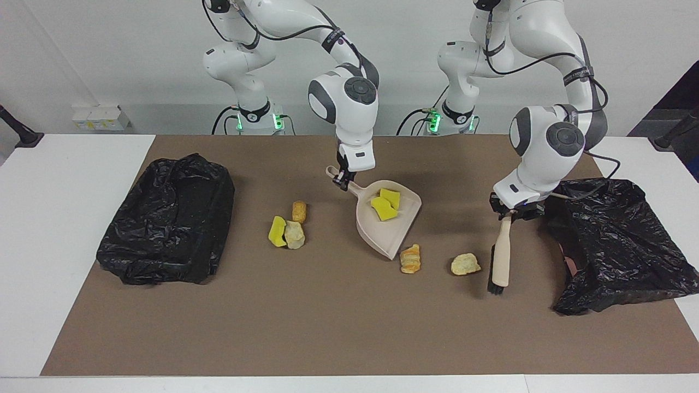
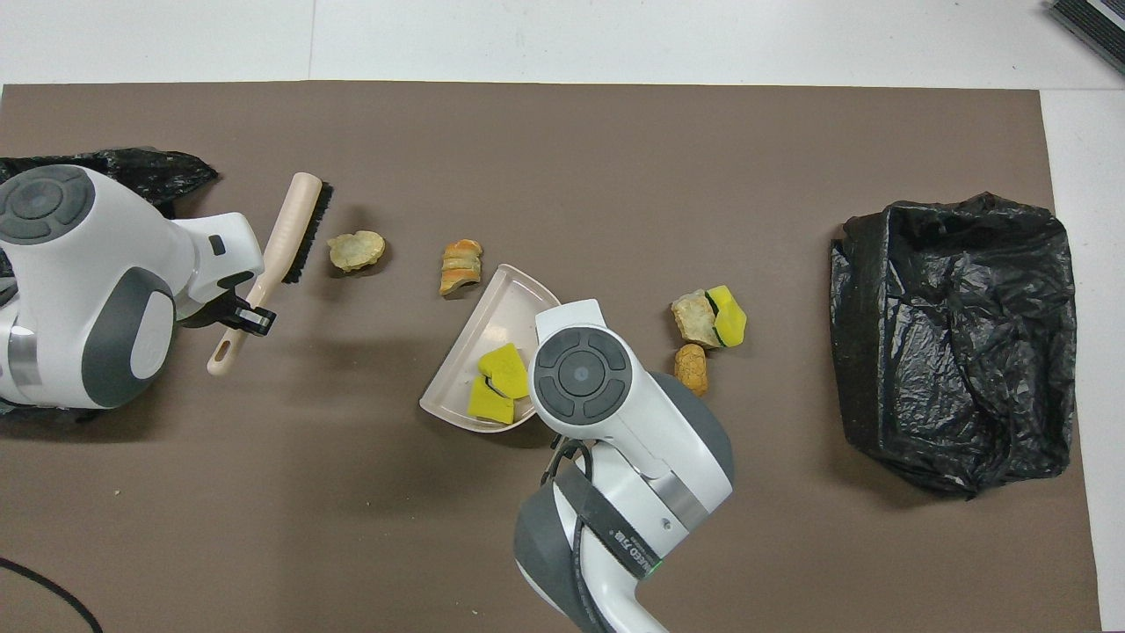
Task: Sweep and dump trash in bin
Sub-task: 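Sweep the remaining chunks into the dustpan with the left gripper's brush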
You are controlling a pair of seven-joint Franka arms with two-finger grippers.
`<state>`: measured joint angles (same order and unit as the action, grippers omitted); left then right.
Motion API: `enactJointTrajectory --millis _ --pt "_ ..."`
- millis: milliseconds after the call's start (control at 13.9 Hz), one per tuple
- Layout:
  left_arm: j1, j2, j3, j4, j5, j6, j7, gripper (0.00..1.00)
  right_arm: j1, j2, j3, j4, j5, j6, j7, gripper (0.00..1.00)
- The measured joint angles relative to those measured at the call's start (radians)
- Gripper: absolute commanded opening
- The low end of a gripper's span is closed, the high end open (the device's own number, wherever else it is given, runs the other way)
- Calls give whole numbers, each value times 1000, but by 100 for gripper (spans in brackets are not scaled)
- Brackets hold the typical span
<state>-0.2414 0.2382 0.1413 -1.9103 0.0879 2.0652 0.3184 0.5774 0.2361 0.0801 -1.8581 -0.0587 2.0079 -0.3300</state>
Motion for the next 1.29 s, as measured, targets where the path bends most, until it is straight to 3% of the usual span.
enactJointTrajectory --millis 215,718,1005,1293 --pt "-3 57 -10 13 12 28 17 0 -7 25 0 11 1 -23 -4 0" --pt "-112 80 -71 14 12 22 15 0 -6 29 1 14 1 -26 -5 0" --pt "-120 60 -183 -39 9 -1 10 0 -5 30 1 15 1 -26 -5 0" --pt "-121 -8 -271 -66 -83 -137 -52 0 -5 31 1 15 1 -26 -5 0"
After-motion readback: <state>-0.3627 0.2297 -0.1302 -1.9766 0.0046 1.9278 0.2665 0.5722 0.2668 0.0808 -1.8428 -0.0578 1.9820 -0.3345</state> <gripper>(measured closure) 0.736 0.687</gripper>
